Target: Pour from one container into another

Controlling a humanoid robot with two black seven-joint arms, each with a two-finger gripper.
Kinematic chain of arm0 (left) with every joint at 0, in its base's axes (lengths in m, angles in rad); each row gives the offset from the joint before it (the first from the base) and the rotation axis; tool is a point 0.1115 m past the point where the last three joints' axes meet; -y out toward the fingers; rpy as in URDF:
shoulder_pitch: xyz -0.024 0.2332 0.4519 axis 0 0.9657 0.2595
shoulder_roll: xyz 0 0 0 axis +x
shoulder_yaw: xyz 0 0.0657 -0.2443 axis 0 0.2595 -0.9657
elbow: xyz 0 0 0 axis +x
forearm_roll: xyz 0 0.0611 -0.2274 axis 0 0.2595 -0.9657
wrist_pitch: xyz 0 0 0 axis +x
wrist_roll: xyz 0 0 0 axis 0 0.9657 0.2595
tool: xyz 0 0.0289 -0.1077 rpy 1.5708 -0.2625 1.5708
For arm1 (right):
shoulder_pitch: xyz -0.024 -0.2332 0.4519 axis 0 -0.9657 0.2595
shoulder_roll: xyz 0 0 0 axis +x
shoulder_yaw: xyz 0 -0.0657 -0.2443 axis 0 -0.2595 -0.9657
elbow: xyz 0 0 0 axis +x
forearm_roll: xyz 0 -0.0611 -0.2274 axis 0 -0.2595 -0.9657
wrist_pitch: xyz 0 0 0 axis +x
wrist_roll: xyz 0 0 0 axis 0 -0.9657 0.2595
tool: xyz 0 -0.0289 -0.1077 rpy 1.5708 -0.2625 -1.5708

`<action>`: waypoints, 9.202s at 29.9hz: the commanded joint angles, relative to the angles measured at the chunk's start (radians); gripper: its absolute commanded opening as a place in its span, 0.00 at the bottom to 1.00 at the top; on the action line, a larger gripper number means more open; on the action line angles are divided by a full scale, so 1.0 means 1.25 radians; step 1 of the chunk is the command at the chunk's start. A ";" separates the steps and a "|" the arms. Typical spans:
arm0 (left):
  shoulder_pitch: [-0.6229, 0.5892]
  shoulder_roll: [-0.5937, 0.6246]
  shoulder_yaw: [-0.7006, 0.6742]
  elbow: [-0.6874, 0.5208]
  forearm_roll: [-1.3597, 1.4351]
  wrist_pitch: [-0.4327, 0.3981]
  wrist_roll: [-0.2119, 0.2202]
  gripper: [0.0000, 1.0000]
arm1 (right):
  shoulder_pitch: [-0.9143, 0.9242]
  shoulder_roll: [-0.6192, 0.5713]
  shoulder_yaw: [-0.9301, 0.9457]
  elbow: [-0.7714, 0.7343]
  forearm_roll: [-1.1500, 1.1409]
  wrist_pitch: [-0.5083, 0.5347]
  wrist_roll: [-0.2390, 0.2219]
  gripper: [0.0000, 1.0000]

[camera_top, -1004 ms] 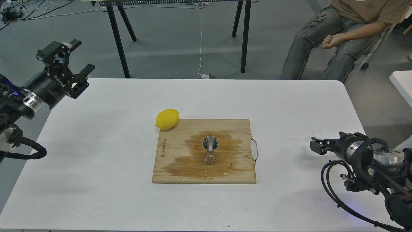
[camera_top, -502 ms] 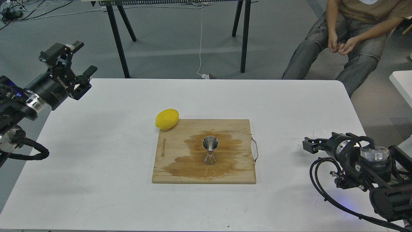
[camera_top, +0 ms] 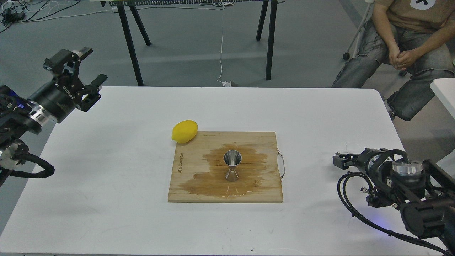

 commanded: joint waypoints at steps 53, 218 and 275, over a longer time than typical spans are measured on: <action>0.019 -0.030 0.002 0.011 0.000 0.000 0.000 0.89 | 0.321 -0.024 -0.266 0.167 -0.178 0.000 -0.023 0.33; 0.034 -0.025 0.000 0.012 0.000 0.000 0.000 0.89 | 0.073 -0.083 -0.014 0.271 -0.144 0.000 -0.054 0.33; 0.042 -0.030 0.003 0.011 0.001 0.000 0.000 0.89 | -0.143 -0.019 0.080 0.154 -0.034 0.000 -0.055 0.69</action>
